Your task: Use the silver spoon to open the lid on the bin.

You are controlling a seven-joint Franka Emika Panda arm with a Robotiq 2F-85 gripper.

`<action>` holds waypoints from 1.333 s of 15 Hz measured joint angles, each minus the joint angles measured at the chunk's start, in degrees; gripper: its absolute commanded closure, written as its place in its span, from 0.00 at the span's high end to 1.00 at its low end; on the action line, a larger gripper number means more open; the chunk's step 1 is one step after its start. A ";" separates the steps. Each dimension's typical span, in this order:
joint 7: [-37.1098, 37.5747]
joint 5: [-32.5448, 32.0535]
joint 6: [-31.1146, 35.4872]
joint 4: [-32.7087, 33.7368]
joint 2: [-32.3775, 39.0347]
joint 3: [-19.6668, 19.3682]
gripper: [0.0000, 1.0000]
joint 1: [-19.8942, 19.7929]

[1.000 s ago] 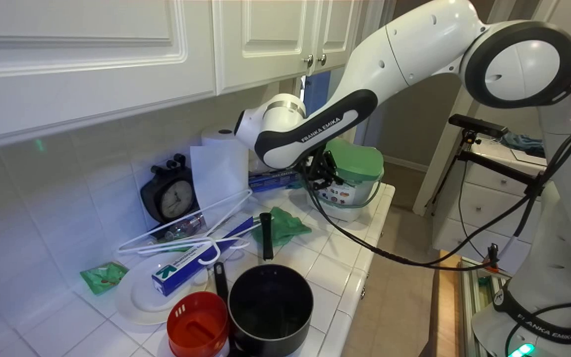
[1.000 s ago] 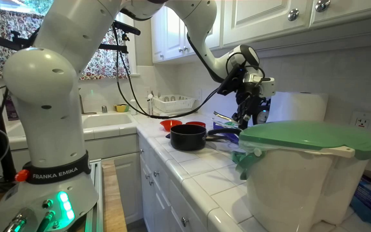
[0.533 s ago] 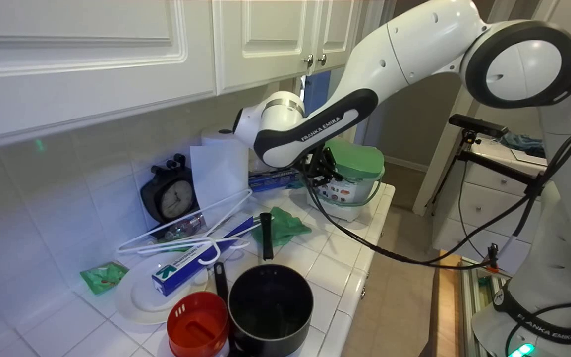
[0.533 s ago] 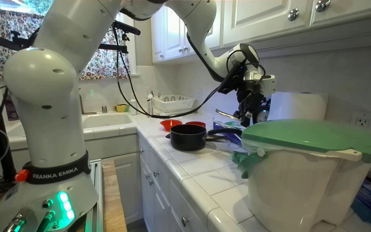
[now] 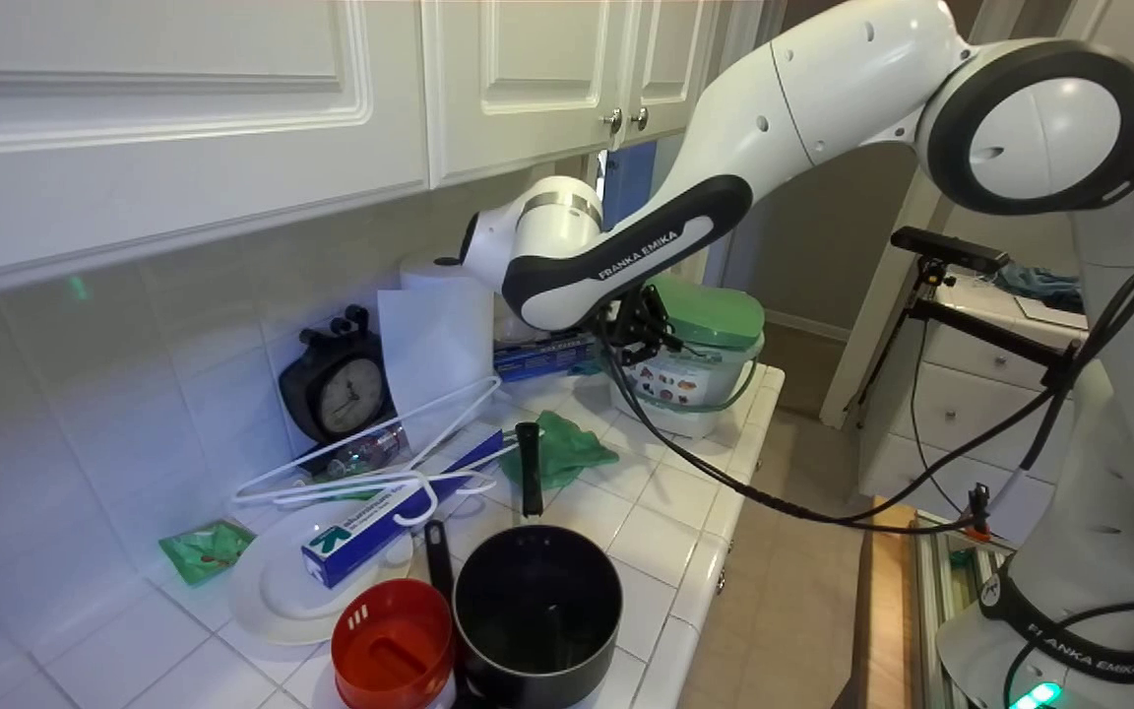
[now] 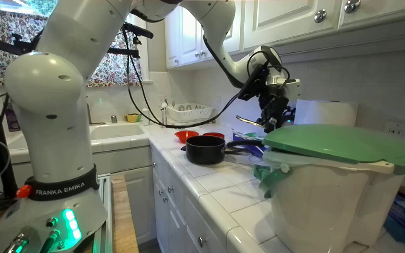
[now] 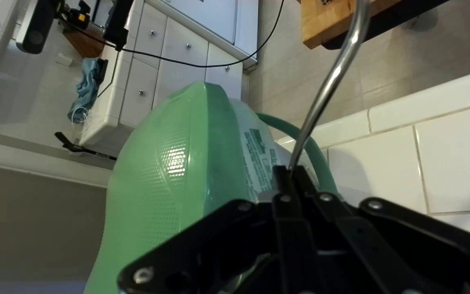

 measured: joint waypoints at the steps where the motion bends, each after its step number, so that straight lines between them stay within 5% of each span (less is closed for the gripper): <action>1: 0.01 -0.22 -0.19 0.10 -0.08 0.00 0.04 0.01; 20: 3.58 -2.28 -4.85 -1.32 -4.25 0.42 0.04 0.34</action>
